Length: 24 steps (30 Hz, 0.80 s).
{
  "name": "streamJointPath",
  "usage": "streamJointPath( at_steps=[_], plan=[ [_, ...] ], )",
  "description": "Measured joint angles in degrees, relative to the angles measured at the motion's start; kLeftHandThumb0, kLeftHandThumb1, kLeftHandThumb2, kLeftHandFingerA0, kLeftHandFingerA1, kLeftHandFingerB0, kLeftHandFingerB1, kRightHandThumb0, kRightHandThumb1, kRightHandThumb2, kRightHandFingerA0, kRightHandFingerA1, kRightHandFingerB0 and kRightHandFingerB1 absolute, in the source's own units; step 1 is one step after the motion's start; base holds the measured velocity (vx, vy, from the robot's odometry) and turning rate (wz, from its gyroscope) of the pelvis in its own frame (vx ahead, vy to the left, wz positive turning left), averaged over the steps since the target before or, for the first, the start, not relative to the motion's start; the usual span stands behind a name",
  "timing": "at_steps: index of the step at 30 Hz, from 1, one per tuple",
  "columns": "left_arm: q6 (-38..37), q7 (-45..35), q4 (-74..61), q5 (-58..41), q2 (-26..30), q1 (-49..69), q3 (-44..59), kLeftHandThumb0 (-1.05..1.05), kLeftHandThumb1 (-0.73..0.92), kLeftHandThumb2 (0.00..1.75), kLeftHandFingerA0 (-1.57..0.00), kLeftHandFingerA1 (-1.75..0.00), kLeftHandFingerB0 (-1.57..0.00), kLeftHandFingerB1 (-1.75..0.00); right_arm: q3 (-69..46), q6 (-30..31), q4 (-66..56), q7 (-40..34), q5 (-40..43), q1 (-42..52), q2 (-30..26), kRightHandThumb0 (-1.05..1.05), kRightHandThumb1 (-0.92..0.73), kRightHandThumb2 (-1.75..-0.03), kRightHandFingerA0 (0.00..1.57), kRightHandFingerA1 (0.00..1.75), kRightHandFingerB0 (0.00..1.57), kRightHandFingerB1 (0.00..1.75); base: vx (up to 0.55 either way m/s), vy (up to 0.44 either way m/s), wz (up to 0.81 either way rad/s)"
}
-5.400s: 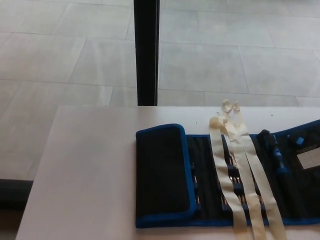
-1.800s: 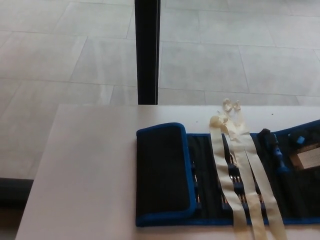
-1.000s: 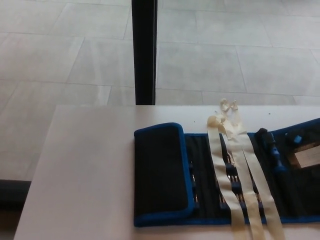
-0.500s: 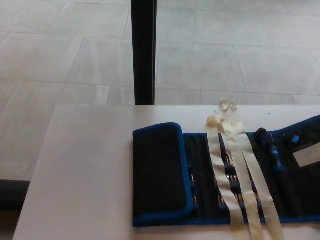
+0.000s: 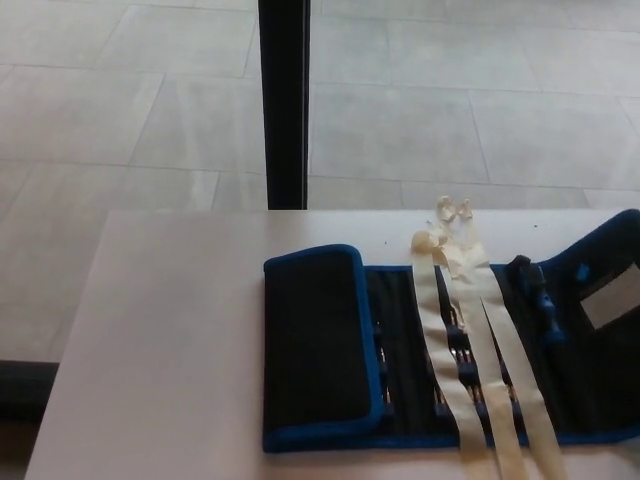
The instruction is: The robot uses its right hand to lift an edge of the toolkit kept in middle of the desk and make one fold in it
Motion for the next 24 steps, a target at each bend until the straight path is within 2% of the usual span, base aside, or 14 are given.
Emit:
streamJointPath(
  at_steps=[1,2,3,6,8,10,11,15,16,17,18,19,22,24],
  plan=[
    [0.00,0.00,0.00,0.01,0.06,0.09,-0.02,-0.82,0.78,1.23,-0.38,-0.69,-0.42,-0.73,-0.02,0.39,-1.79,0.00,0.01,0.43,0.45,-0.60,-0.62,-0.94,0.51,0.57,0.34,0.51,0.00,0.000,0.00],
    [0.00,-0.01,0.00,0.00,0.08,0.15,0.00,-0.89,0.92,0.77,-0.38,-0.69,-0.49,-0.82,0.15,0.61,-3.40,0.00,-0.03,0.75,0.75,-0.62,-0.62,-0.94,0.51,0.58,0.33,0.51,0.00,0.000,0.00],
    [-0.01,-0.07,-0.01,0.01,0.09,0.23,-0.01,-0.86,0.92,0.74,-0.40,-0.70,-0.49,-0.71,0.82,0.62,-5.36,0.05,-0.20,1.20,0.83,-0.62,-0.61,-0.94,0.50,0.58,0.33,0.51,0.00,0.000,0.00],
    [-0.01,-0.23,0.00,0.01,0.11,0.40,-0.14,-0.87,0.92,0.74,-0.39,-0.68,-0.48,-0.69,3.81,0.36,-11.40,0.24,-1.05,2.82,0.93,-0.63,-0.61,-0.94,0.53,0.57,0.35,0.51,0.00,0.000,0.00],
    [0.00,-0.34,0.00,0.02,0.13,0.43,-0.19,-0.87,0.92,0.71,-0.44,-0.71,-0.45,-0.83,6.80,-0.33,-15.08,0.28,-2.50,3.85,0.77,-0.60,-0.79,-0.64,0.63,0.42,0.39,0.38,0.00,0.000,0.00],
    [0.00,-0.34,0.00,0.02,0.13,0.42,-0.24,-0.87,0.92,0.75,-0.45,-0.73,-0.51,-1.00,9.52,-1.15,-17.36,0.34,-4.06,4.51,0.56,-0.61,-0.63,-0.96,0.53,0.59,0.32,0.51,0.00,0.000,0.00],
    [-0.01,-0.34,0.00,0.02,0.14,0.42,-0.26,-0.85,0.92,0.73,-0.44,-0.75,-0.44,-0.86,10.89,-1.71,-18.27,0.45,-4.91,4.81,0.45,-0.55,-0.79,-0.63,0.62,0.48,0.39,0.37,0.00,0.000,0.00],
    [-0.02,-0.42,0.00,0.02,0.14,0.54,-0.31,-0.86,0.92,0.75,-0.43,-0.70,-0.54,-1.06,14.91,-4.83,-19.64,0.86,-7.91,5.63,0.21,-0.56,-0.78,-0.62,0.63,0.50,0.42,0.38,0.00,0.000,0.00],
    [-0.02,-0.42,0.00,0.03,0.14,0.54,-0.34,-0.89,0.73,1.01,-0.50,-0.75,-0.61,-1.07,15.42,-5.48,-19.61,0.87,-8.43,5.73,0.21,-0.60,-0.61,-0.96,0.56,0.63,0.36,0.53,0.00,0.000,0.00],
    [-0.02,-0.41,0.00,0.03,0.14,0.53,-0.36,-0.84,0.92,0.75,-0.46,-0.72,-0.38,-0.78,16.14,-6.20,-19.52,0.87,-9.11,5.85,0.18,-0.62,-0.63,-0.97,0.55,0.62,0.35,0.53,0.00,0.000,0.00],
    [-0.02,-0.43,-0.01,0.03,0.14,0.49,-0.43,-0.83,0.76,1.11,-0.42,-0.69,-0.39,-0.64,17.11,-7.12,-19.34,0.87,-10.01,6.01,0.08,-0.62,-0.63,-0.97,0.56,0.63,0.36,0.53,0.00,0.000,0.00],
    [-0.01,-0.43,-0.02,0.04,0.14,0.47,-0.48,-0.84,0.92,0.75,-0.40,-0.67,-0.36,-0.55,17.87,-7.86,-19.14,0.88,-10.73,6.13,-0.03,-0.62,-0.63,-0.97,0.55,0.63,0.36,0.53,0.00,0.000,0.00],
    [-0.01,-0.43,-0.06,0.03,0.15,0.29,-0.54,-0.86,0.92,0.76,-0.43,-0.70,-0.39,-0.60,19.88,-10.19,-17.58,0.96,-12.89,6.14,-0.43,-0.58,-0.77,-0.63,0.61,0.55,0.44,0.40,0.00,0.000,0.00],
    [-0.01,-0.43,-0.06,0.03,0.16,0.12,-0.53,-0.86,0.92,0.75,-0.39,-0.67,-0.44,-0.69,21.06,-11.83,-16.23,1.00,-14.30,6.13,-0.59,-0.64,-0.62,-1.00,0.52,0.66,0.39,0.55,0.00,0.000,0.00]
  ],
)
